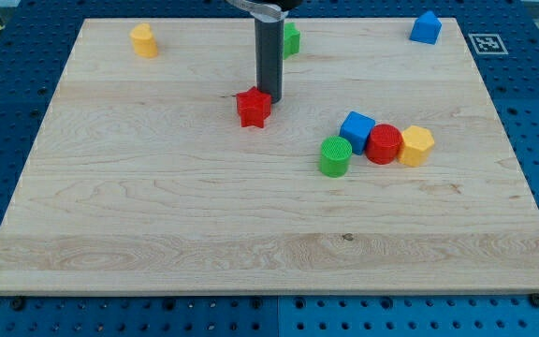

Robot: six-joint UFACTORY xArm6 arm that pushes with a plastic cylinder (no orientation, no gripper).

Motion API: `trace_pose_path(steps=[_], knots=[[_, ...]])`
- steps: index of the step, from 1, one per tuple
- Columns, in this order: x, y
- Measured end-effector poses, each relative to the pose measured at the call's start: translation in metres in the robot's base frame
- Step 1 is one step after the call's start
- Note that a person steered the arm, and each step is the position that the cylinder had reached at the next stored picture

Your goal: Keep arm vertically below green star

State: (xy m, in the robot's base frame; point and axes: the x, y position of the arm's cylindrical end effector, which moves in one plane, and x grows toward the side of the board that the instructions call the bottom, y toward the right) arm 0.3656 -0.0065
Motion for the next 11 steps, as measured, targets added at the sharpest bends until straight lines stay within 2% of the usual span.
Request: trace_pose_path(steps=[3, 5, 6, 9, 11], knots=[[0.015, -0.036], [0.015, 0.031], [0.032, 0.039], [0.044, 0.039], [0.055, -0.007]])
